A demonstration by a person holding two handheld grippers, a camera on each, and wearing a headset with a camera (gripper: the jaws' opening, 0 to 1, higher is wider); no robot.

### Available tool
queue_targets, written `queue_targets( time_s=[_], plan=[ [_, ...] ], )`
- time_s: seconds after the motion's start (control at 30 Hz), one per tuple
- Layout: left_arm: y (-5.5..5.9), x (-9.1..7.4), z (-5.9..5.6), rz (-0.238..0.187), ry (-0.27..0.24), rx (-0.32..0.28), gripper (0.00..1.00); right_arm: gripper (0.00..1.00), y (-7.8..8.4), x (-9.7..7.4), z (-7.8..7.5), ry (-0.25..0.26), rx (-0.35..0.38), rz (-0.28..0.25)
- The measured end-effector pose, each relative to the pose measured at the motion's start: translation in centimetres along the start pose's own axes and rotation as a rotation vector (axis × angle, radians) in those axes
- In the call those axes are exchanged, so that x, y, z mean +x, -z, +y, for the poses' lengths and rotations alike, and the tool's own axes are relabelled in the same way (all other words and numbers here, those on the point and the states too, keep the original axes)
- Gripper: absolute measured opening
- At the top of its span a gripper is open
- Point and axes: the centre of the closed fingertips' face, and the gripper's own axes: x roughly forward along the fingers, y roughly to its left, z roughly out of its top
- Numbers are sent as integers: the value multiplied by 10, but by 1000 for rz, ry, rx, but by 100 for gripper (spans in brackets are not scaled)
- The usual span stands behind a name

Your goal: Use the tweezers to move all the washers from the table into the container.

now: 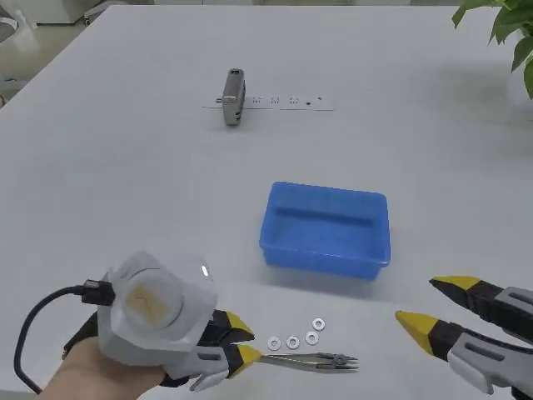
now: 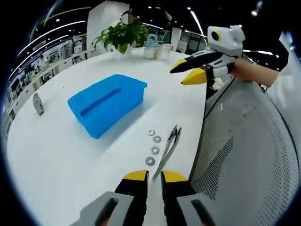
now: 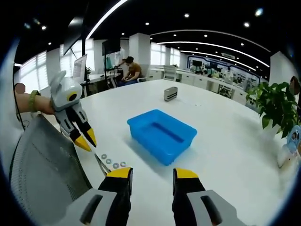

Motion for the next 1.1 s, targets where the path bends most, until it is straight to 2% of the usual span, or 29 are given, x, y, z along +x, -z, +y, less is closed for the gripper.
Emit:
queue_targets(
  time_s=[0.1,0.3,0.43,0.47,0.53,0.6,0.73,0.83,1.1],
  plan=[
    [4,6,-2,41,11,60,6,31,1,1,-1,1,2,6],
    [5,13,-3,78,17,158,4,31,4,3,-1,0,4,17],
    [12,16,-1,147,3,264,2,31,5,4,-1,3,2,22],
    [8,17,-2,128,4,276,0,31,5,4,-1,3,2,23],
    [8,19,-2,134,7,265,0,31,6,4,-1,3,1,25],
    [8,18,-2,143,15,311,0,31,6,4,-1,3,0,25],
    [8,17,-4,155,29,346,0,31,6,4,0,0,-8,28],
    [2,11,-9,141,39,369,0,31,6,4,0,2,-16,31],
    [-17,-9,-15,83,22,349,0,31,5,5,1,-2,-22,29]
  ],
)
